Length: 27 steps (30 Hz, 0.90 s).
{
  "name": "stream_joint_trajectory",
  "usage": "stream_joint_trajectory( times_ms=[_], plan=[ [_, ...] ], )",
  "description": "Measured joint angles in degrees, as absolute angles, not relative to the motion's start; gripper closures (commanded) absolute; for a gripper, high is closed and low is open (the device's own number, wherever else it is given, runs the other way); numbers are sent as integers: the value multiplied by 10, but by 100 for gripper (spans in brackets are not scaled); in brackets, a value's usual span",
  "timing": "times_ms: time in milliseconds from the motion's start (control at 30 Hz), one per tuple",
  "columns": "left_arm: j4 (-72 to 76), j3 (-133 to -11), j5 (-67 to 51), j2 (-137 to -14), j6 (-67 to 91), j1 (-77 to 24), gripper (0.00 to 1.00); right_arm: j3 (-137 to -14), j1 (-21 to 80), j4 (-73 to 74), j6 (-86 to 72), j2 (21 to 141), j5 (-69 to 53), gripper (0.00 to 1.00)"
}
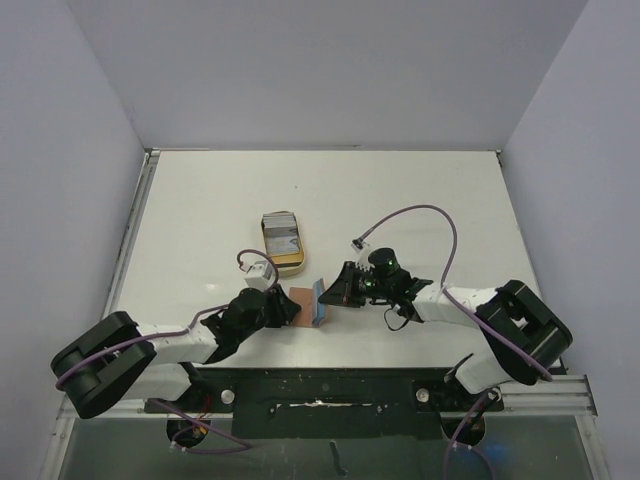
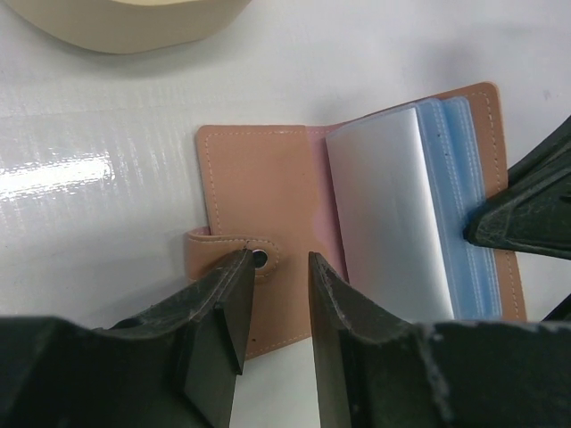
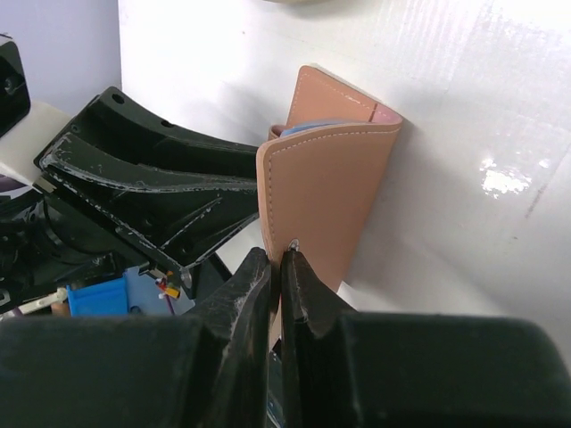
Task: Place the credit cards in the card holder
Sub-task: Open the card holder at the center of the board.
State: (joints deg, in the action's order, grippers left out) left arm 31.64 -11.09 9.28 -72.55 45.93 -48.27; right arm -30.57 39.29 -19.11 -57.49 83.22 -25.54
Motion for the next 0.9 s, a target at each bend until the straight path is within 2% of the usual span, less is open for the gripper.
stream_joint_trajectory(
  times_ms=[300,700,900],
  plan=[
    [344,-112,69,-747,469,-483,69,-306,393,-243,-593,869,-284,100],
    [360,-113,26,-755,521,-471,58,-309,389,-264,-606,891,-301,100],
    [317,-113,8,-713,532,-457,53,-315,389,-260,-608,899,-305,100]
  ],
)
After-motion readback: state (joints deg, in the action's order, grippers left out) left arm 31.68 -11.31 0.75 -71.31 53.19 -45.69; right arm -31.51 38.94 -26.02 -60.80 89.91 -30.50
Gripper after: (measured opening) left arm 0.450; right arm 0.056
